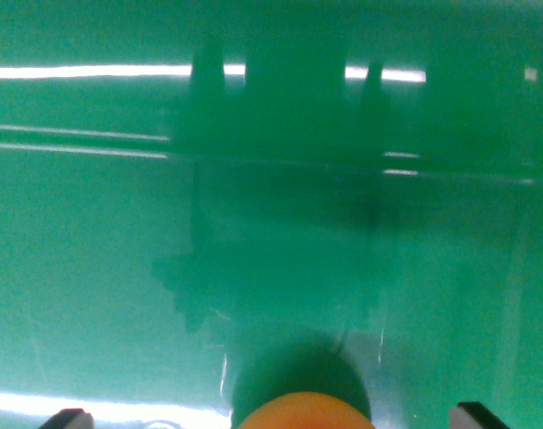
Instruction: Pick fruit
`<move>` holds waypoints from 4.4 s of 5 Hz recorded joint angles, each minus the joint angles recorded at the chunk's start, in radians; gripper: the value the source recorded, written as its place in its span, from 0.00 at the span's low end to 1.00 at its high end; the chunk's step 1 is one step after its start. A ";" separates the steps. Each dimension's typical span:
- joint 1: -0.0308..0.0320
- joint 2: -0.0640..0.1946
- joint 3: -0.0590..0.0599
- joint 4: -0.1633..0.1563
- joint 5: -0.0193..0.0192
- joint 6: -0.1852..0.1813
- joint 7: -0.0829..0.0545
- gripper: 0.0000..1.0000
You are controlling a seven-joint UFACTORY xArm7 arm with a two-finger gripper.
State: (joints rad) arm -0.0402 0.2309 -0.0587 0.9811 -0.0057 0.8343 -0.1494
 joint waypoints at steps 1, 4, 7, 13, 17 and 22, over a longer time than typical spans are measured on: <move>0.0000 0.000 0.000 0.000 0.0000 0.000 0.000 0.00; -0.0032 0.014 -0.003 -0.056 -0.0010 -0.069 -0.012 0.00; -0.0045 0.019 -0.004 -0.080 -0.0015 -0.097 -0.017 0.00; -0.0072 0.031 -0.006 -0.127 -0.0024 -0.155 -0.026 0.00; -0.0076 0.033 -0.006 -0.136 -0.0025 -0.165 -0.028 0.00; -0.0076 0.033 -0.006 -0.136 -0.0025 -0.165 -0.028 1.00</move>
State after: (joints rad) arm -0.0478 0.2637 -0.0652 0.8455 -0.0082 0.6689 -0.1775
